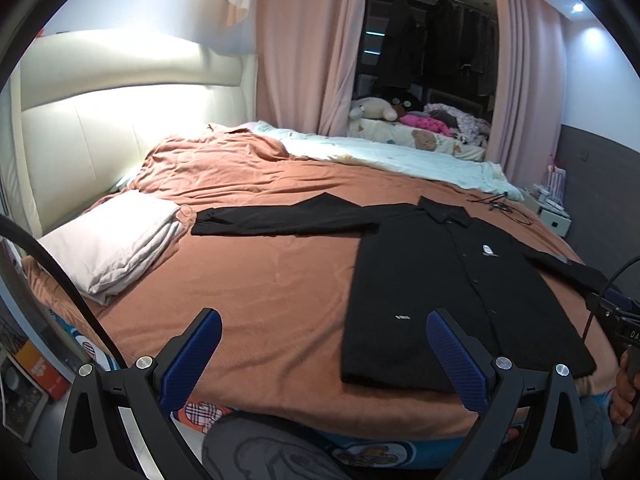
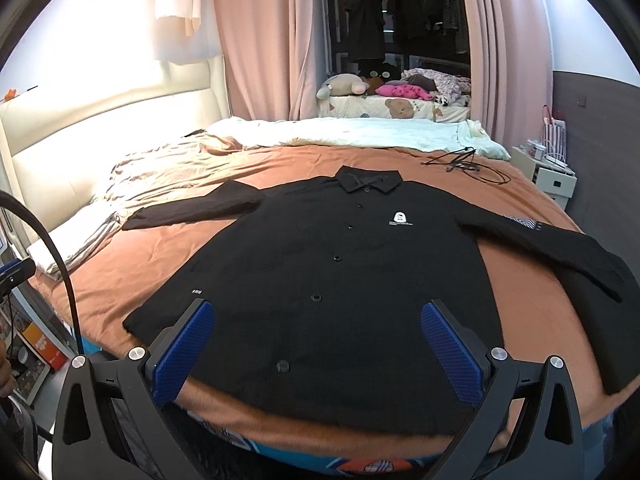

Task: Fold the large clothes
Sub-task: 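Reach the left tool to the black shirt's sleeve cuff and grasp it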

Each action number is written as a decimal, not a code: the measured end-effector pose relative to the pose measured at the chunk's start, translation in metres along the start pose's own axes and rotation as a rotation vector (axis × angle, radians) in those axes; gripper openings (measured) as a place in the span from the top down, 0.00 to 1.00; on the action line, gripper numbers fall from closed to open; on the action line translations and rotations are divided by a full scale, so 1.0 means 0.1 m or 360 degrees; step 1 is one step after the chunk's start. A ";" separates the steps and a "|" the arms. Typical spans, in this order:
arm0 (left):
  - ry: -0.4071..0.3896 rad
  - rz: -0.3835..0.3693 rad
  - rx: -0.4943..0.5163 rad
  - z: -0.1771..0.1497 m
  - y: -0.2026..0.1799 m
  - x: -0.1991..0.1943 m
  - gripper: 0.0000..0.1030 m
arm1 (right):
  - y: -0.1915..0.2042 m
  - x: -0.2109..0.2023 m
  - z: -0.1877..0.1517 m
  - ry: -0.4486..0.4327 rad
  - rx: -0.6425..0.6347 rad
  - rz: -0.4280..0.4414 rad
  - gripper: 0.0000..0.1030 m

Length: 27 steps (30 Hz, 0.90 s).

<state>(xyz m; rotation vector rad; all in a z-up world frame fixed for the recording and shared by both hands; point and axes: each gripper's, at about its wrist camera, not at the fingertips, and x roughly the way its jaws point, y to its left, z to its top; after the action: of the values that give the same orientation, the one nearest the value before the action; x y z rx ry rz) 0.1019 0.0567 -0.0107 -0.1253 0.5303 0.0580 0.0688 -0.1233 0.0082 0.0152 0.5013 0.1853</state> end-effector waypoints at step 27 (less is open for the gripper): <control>0.0303 0.0133 -0.0316 0.90 1.21 2.02 0.28 | -0.26 2.00 1.14 0.0131 0.0008 0.0137 0.14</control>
<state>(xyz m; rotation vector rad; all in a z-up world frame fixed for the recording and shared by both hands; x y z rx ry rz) 0.3105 0.1931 -0.0485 -0.3045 0.7194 0.1820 0.2999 -0.1095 0.0110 0.0341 0.5839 0.2701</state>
